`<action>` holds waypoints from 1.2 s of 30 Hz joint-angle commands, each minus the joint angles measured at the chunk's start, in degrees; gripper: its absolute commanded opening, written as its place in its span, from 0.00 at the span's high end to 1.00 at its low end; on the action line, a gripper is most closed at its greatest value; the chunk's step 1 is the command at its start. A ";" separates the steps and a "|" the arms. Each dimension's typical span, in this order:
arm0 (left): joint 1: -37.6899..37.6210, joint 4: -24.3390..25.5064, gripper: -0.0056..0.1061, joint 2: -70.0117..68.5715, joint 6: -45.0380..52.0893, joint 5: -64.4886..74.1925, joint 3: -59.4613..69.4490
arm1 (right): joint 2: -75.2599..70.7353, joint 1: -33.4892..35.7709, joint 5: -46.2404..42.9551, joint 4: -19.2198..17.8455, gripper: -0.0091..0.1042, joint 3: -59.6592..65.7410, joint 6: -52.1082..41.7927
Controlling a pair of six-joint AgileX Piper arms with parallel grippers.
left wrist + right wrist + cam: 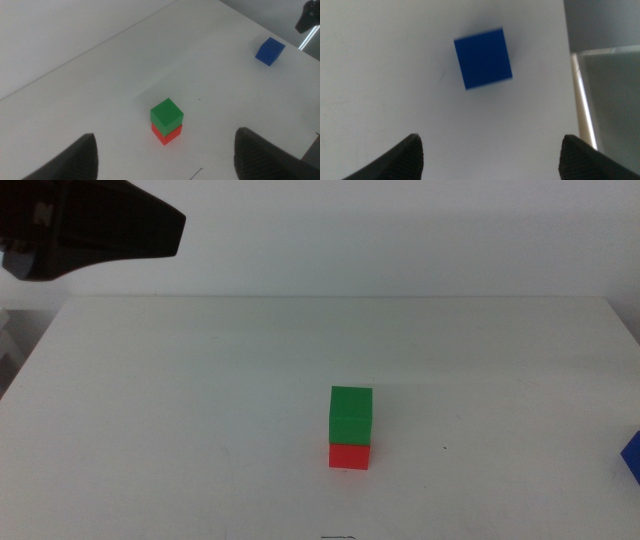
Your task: Stack red cubes first, then green, then blue cubes in a specific spot.
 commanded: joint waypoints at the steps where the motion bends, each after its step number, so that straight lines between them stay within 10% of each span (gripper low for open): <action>1: -0.15 -2.01 0.11 -0.53 -0.25 -3.66 -1.41 | -0.59 -0.44 -3.02 -0.91 0.19 -1.81 -4.26; 12: -0.15 -1.96 0.11 -0.53 -0.25 -3.66 -1.41 | 10.95 -1.37 -2.81 3.92 0.19 -6.08 -9.87; 36: -0.15 -1.96 0.11 -0.53 -0.25 -3.66 -1.41 | 22.36 -1.32 -6.68 1.17 0.19 -8.85 -12.18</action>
